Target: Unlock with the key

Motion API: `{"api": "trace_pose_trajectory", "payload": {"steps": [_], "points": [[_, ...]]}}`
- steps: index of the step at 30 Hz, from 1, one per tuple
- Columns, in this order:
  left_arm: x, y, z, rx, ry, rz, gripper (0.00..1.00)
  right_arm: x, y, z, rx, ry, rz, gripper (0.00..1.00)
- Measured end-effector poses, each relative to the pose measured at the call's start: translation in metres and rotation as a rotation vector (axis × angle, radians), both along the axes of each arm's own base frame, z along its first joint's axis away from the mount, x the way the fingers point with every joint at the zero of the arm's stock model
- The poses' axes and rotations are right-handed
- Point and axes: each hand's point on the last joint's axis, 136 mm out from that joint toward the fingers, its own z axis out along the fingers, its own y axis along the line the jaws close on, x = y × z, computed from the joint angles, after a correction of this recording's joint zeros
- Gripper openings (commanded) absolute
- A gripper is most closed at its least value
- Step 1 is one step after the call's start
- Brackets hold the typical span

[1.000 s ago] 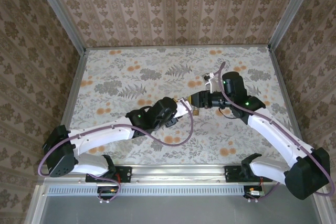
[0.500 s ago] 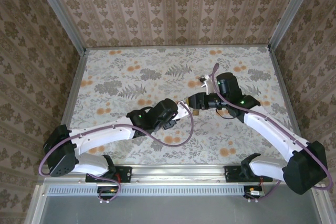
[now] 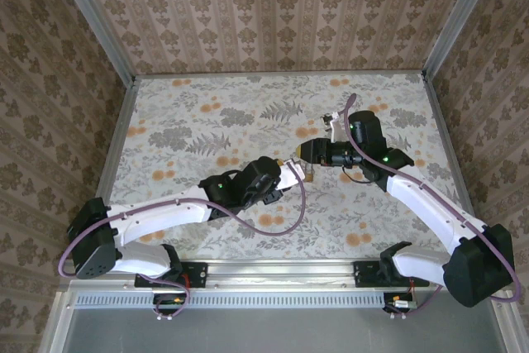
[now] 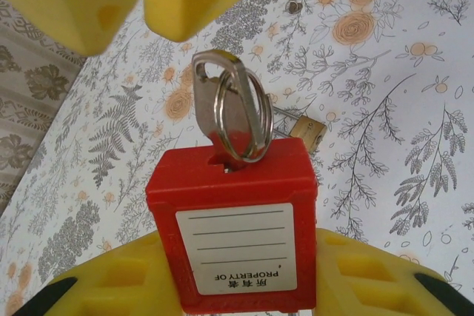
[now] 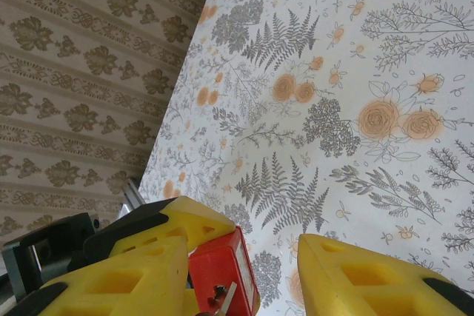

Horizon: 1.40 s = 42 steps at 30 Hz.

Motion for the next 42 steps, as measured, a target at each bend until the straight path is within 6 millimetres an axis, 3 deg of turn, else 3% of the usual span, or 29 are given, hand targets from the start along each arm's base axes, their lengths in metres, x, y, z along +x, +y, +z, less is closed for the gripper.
{"api": "trace_pose_trajectory", "payload": {"steps": [6,9,13,17,30,37,42], "points": [[0.000,0.003,0.002,-0.030,0.026,-0.004,0.16,-0.015,0.001,-0.014,0.037,0.041,0.016,0.48],[-0.002,0.004,0.000,-0.049,0.060,-0.008,0.16,-0.021,-0.004,-0.010,0.042,0.010,0.007,0.48],[0.003,0.008,0.004,-0.082,0.081,0.014,0.16,-0.021,-0.015,-0.007,0.045,-0.025,-0.029,0.49],[0.003,0.009,0.003,-0.089,0.099,0.016,0.16,-0.021,-0.019,-0.016,0.036,-0.015,-0.041,0.49],[0.004,0.002,-0.019,-0.034,0.137,0.010,0.15,-0.034,0.007,-0.030,0.026,0.014,0.050,0.53],[0.005,0.001,-0.016,-0.040,0.136,0.010,0.15,-0.034,0.008,-0.033,0.020,0.021,0.050,0.53],[0.009,0.002,-0.014,-0.049,0.135,0.018,0.15,-0.035,0.000,-0.021,0.018,-0.028,0.031,0.54]]}}
